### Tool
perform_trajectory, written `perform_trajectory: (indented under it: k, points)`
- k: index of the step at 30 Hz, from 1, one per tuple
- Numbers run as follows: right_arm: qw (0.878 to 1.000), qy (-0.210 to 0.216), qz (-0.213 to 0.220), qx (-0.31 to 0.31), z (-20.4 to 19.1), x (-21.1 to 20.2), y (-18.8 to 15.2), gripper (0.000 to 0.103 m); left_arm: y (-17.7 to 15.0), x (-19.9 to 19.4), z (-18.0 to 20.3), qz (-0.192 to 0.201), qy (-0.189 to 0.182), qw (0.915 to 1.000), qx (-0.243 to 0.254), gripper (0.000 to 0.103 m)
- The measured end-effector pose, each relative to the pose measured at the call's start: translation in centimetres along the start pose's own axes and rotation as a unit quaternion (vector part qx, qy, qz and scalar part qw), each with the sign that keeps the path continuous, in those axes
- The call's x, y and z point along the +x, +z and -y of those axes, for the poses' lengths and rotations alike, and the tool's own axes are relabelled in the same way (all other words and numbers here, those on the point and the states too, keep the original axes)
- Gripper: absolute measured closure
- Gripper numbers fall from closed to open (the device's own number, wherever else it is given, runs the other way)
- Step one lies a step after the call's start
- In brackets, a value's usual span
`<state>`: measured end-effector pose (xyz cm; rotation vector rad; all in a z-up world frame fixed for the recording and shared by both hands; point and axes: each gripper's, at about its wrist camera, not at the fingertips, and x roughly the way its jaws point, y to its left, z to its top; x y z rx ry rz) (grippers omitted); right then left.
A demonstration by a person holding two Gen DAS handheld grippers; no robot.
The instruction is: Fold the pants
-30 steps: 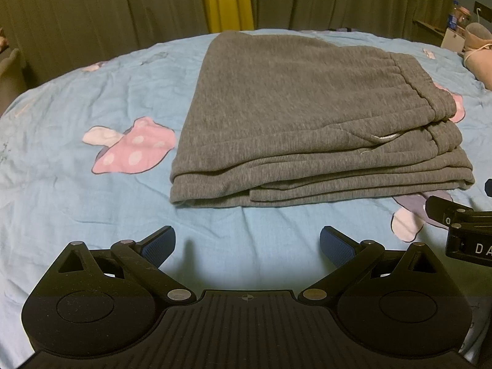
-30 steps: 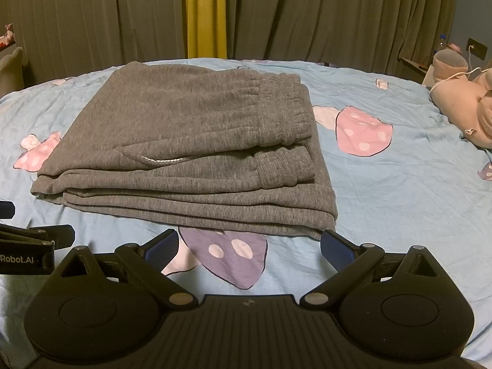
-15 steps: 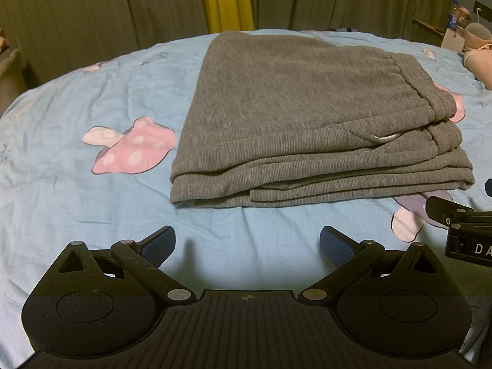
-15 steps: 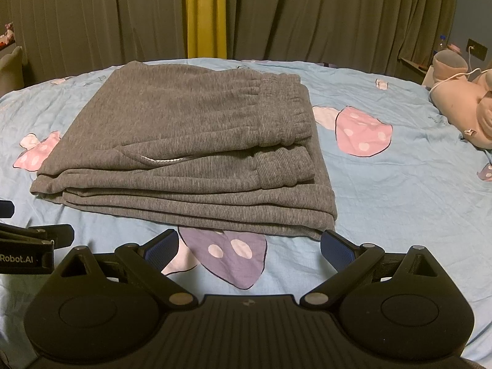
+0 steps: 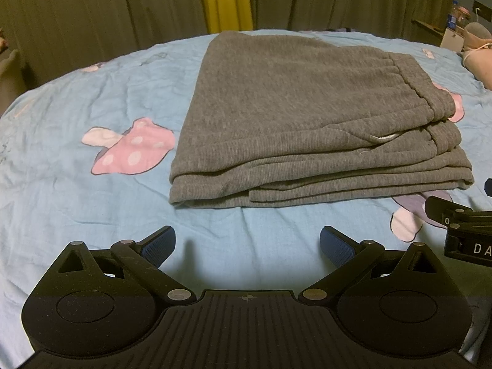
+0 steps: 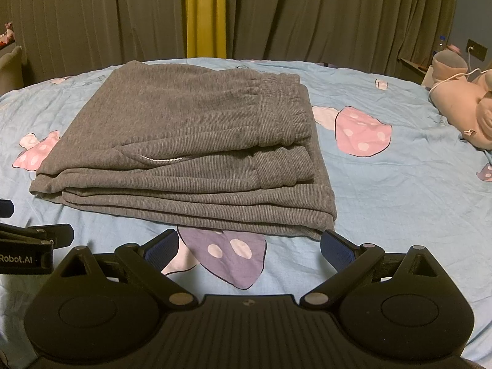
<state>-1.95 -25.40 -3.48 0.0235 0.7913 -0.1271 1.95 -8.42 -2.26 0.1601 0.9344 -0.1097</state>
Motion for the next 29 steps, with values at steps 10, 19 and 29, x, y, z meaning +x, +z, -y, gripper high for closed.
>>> perform_trajectory:
  k: [10, 19, 29]
  points:
    - [1.000, -0.001, -0.001, -0.002, -0.09, 0.05, -0.03, 0.004, 0.04, 0.03, -0.02, -0.001, 0.000, 1.0000, 0.001, 0.000]
    - [1.000, -0.001, -0.002, -0.002, -0.20, 0.08, -0.08, 0.004, 0.02, 0.10, 0.12, -0.002, -0.003, 1.0000, 0.004, 0.000]
    - [1.000, -0.002, -0.003, -0.002, -0.29, 0.18, -0.23, 0.004, -0.16, -0.32, 0.45, 0.015, 0.001, 0.9998, 0.013, 0.000]
